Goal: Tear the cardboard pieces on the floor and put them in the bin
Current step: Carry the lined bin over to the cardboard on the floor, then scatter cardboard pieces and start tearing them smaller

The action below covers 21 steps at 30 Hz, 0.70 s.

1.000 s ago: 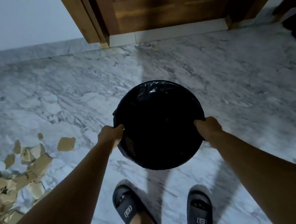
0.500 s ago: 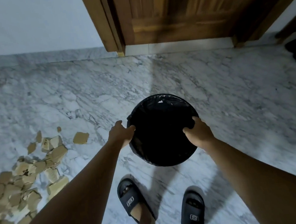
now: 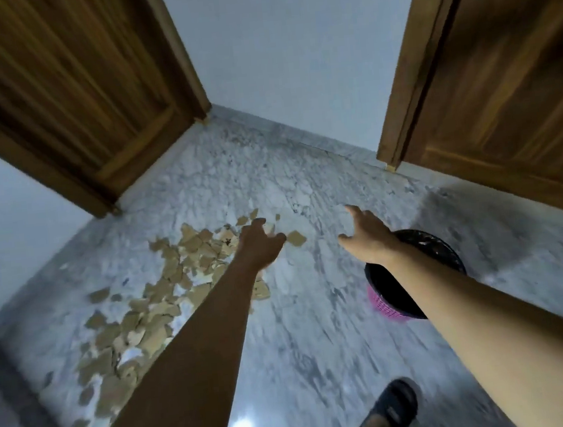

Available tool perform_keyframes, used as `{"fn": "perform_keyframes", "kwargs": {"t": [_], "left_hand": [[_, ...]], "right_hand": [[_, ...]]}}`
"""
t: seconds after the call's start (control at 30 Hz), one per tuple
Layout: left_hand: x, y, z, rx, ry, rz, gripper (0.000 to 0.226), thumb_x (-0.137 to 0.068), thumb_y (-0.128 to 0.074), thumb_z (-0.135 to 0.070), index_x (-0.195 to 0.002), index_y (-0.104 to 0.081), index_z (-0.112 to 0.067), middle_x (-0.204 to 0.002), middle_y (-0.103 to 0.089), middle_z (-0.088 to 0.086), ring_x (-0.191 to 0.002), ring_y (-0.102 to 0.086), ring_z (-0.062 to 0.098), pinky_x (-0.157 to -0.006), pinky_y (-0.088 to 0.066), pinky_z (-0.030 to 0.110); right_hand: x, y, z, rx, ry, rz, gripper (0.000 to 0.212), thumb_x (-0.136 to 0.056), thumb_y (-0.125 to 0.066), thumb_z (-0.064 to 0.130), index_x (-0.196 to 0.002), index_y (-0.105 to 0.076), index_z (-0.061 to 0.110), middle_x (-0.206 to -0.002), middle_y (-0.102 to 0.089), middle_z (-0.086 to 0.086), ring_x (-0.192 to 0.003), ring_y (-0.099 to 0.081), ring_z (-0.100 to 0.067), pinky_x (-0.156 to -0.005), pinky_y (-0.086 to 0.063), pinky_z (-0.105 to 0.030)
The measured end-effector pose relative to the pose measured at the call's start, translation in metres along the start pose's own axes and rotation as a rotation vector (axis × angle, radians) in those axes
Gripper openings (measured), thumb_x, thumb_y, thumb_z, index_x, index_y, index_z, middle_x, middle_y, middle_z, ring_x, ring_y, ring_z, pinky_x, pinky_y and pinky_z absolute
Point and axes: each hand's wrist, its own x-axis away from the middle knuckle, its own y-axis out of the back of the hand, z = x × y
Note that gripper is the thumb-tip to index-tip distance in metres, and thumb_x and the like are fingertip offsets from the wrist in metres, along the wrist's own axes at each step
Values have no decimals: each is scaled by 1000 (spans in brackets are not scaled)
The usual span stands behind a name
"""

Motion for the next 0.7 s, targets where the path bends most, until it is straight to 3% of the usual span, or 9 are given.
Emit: {"fn": "perform_keyframes", "kwargs": {"t": [0.1,0.27,0.53,0.7], "left_hand": [[52,72,50,41,42,-89,68,-88,-67,-37,-146,-37,-15,-150,-37,12,-129,-48,31,-97,-46,36],[152,156,155,66,96,-199,71,-84,-67,-44,-145,-38,-21,-145,-45,11,-117,-57,31,-96,-51,41],[301,192,341,-7,268,-232,71,-88,-65,-42,-149,-37,-19,-147,-40,16,-134,-41,31,-105,-38,35],[319,199,420,42,389,-247,70,-87,-67,-39,-148,-38,-18,-143,-44,18,-126,-48,33,-101,-41,35]], "right_hand": [[41,-22,76,56,110,21,72,-98,-55,39,-157,-14,31,-156,-26,-13,-114,-57,-35,-82,-53,-42],[116,-104,177,154,259,49,75,-96,-60,37,-156,-16,29,-151,-31,-14,-120,-53,-37,-86,-49,-41],[223,-289,260,286,380,275,79,-90,-64,36,-155,-20,29,-148,-35,-14,-124,-52,-37,-94,-52,-46],[223,-368,291,375,420,384,76,-89,-61,36,-154,-24,27,-150,-35,-12,-123,-50,-36,-92,-50,-46]]}}
